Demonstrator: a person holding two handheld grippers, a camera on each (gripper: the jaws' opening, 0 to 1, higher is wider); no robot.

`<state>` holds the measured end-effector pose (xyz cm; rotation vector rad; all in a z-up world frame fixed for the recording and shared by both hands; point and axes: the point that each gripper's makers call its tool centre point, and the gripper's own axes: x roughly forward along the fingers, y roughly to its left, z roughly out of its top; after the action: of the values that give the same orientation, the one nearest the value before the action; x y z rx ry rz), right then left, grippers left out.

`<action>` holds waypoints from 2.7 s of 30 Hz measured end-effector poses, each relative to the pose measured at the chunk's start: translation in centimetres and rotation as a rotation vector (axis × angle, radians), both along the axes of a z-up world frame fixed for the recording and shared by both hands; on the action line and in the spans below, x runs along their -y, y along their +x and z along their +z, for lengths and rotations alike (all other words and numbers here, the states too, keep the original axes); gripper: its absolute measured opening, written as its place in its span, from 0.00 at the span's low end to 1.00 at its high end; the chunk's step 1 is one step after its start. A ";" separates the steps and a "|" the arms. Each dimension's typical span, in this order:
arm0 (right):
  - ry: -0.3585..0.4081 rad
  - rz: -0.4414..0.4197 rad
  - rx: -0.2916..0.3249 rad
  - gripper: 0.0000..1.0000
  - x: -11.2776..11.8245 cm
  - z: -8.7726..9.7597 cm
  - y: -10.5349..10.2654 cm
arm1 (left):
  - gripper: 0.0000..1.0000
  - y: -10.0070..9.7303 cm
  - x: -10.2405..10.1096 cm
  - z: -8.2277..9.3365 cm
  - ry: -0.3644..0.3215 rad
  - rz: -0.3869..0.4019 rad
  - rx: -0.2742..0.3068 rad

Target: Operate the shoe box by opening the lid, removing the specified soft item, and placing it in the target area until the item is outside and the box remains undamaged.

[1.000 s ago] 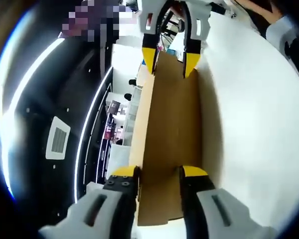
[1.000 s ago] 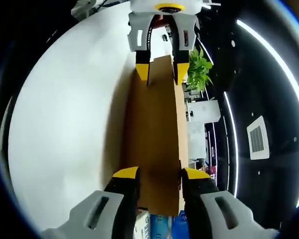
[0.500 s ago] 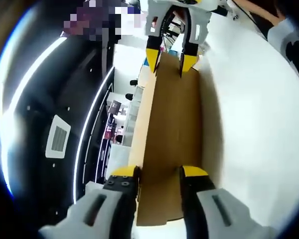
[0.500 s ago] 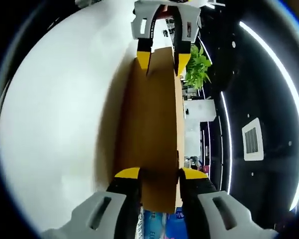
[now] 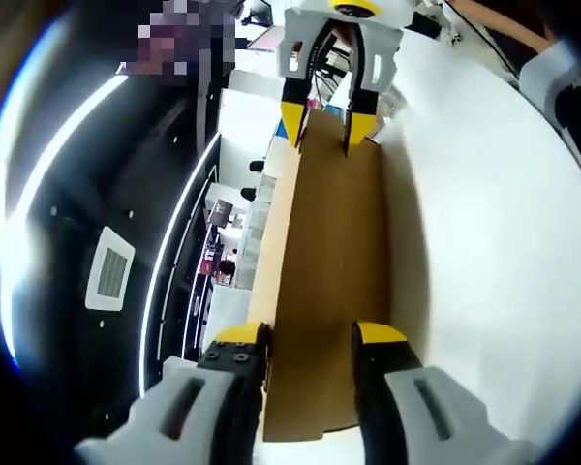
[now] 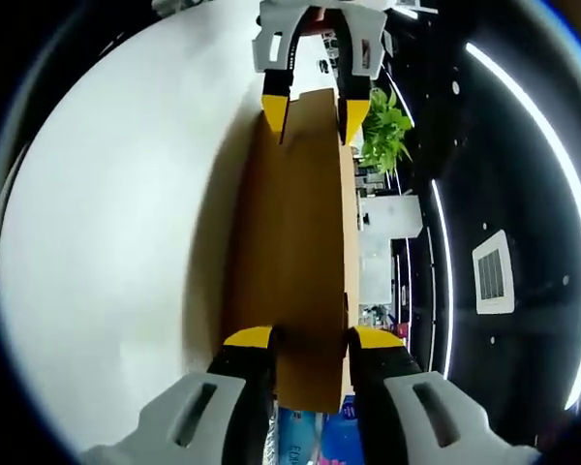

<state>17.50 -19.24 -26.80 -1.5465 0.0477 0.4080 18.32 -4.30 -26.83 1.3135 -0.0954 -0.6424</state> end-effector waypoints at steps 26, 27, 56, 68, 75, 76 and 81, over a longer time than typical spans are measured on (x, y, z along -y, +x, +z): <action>0.017 -0.006 0.000 0.29 -0.1 0.1 0.1 | 0.42 -3.2 0.9 1.9 -0.178 -0.109 -0.119; 0.016 -0.007 -0.001 0.29 -0.1 0.1 0.1 | 0.43 -3.7 0.8 2.4 -0.223 -0.119 -0.148; 0.049 -0.030 -0.019 0.29 -0.1 0.3 0.1 | 0.97 -12.5 -7.2 5.9 -0.932 0.053 -0.696; 0.066 -0.042 -0.015 0.31 -0.2 0.2 0.0 | 0.99 -13.1 -9.6 4.6 -0.956 0.176 -0.735; 0.090 -0.053 -0.021 0.34 -0.3 0.1 0.0 | 0.99 -13.0 -9.8 4.3 -0.967 0.177 -0.738; 0.116 -0.056 -0.029 0.35 -0.4 0.0 -0.1 | 0.99 -13.0 -9.8 4.1 -0.971 0.176 -0.743; 0.217 -0.066 -0.064 0.38 -0.9 0.1 -0.4 | 0.99 -12.9 -10.1 3.0 -0.982 0.206 -0.783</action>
<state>17.07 -18.31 -26.68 -1.3148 0.1006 0.3966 5.38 5.79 -23.81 0.0790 0.3294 -0.7484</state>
